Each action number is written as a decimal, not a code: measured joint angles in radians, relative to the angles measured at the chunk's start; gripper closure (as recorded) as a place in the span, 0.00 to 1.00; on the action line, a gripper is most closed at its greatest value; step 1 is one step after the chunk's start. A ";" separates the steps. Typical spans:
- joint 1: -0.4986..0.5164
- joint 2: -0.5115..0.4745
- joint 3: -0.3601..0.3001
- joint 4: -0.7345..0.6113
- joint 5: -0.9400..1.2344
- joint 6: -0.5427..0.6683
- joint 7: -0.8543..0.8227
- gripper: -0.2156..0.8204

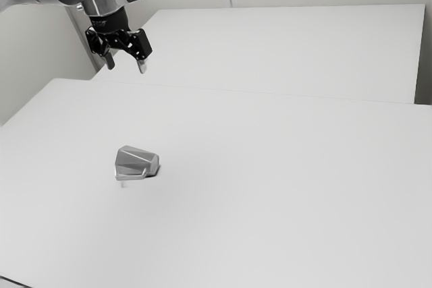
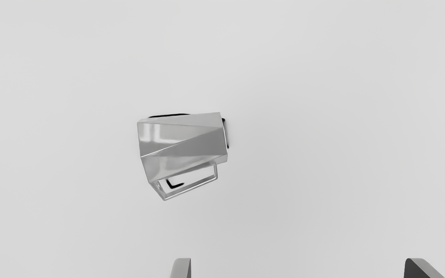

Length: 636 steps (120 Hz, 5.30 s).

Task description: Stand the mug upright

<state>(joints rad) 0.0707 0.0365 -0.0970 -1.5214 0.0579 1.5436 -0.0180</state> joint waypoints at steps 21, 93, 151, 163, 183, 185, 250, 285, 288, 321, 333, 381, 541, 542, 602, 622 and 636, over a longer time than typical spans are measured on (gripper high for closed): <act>-0.002 0.000 0.001 -0.001 0.000 0.000 -0.002 0.21; 0.196 -0.045 0.000 -0.256 -0.133 0.083 -0.004 0.21; 0.362 0.177 0.000 -0.254 -0.345 0.233 0.301 0.21; 0.405 0.216 -0.002 -0.269 -0.423 0.265 0.403 0.21; 0.438 0.236 -0.004 -0.322 -0.510 0.304 0.545 0.21; 0.439 0.237 -0.004 -0.326 -0.517 0.307 0.558 0.21; 0.508 0.309 -0.011 -0.369 -0.641 0.323 0.825 0.21; 0.530 0.373 -0.014 -0.336 -0.707 0.243 0.892 0.21; 0.531 0.374 -0.014 -0.336 -0.714 0.231 0.897 0.21; 0.542 0.403 -0.015 -0.334 -0.769 0.118 0.933 0.64; 0.546 0.405 -0.017 -0.333 -0.783 0.097 0.943 0.78; 0.506 0.324 -0.024 -0.333 -0.768 0.072 0.962 0.94; 0.152 0.204 -0.031 -0.418 -0.132 0.367 0.197 0.96; 0.152 0.204 -0.031 -0.418 -0.132 0.368 0.196 0.96; 0.151 0.089 -0.044 -0.413 -0.139 0.359 0.129 0.31; 0.147 0.018 -0.059 -0.375 -0.140 0.321 0.133 0.25; 0.156 0.010 -0.063 -0.291 -0.138 0.302 0.137 0.23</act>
<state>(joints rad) 0.2265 0.0461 -0.1603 -1.8122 -0.0806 1.8451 0.1192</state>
